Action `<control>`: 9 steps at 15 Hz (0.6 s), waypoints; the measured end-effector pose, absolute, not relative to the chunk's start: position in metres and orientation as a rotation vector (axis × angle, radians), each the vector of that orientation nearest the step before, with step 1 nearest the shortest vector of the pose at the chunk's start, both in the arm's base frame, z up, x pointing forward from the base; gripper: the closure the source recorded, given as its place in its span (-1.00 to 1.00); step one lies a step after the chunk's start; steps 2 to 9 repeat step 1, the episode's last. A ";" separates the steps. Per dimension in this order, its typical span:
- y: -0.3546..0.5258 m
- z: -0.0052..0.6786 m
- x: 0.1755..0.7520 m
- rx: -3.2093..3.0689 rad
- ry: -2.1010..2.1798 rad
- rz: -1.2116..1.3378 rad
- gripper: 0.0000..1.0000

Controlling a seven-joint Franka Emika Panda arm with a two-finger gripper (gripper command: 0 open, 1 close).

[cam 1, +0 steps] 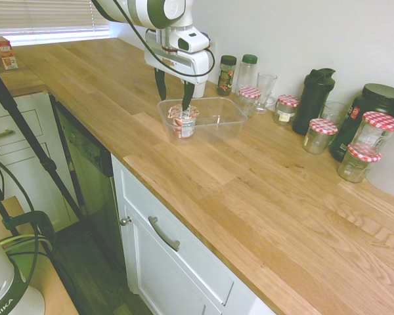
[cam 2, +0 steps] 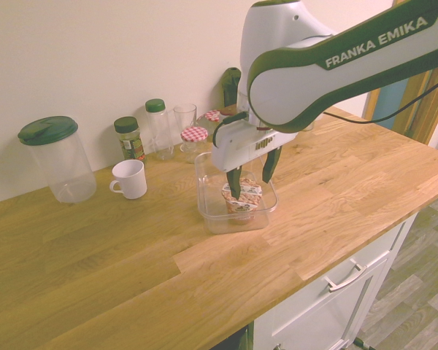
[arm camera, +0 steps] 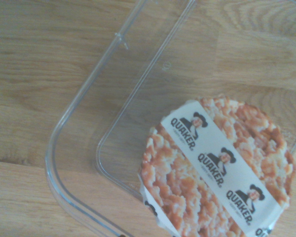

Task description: Put the cereal into the container

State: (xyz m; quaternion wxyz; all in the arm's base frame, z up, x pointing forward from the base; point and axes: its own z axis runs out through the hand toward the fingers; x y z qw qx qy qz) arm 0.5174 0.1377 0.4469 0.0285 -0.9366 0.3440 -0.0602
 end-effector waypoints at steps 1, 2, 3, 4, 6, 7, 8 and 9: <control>0.135 0.452 0.512 -2.888 1.059 -0.210 -1.00; 0.135 0.452 0.512 -2.888 1.059 -0.210 -1.00; 0.135 0.452 0.512 -2.888 1.059 -0.210 -1.00; 0.135 0.452 0.512 -2.888 1.059 -0.210 -1.00; 0.135 0.452 0.512 -2.888 1.059 -0.210 -1.00; 0.135 0.452 0.512 -2.888 1.059 -0.210 -1.00; 0.135 0.452 0.512 -2.888 1.059 -0.210 -1.00; 0.135 0.452 0.512 -2.888 1.059 -0.210 -1.00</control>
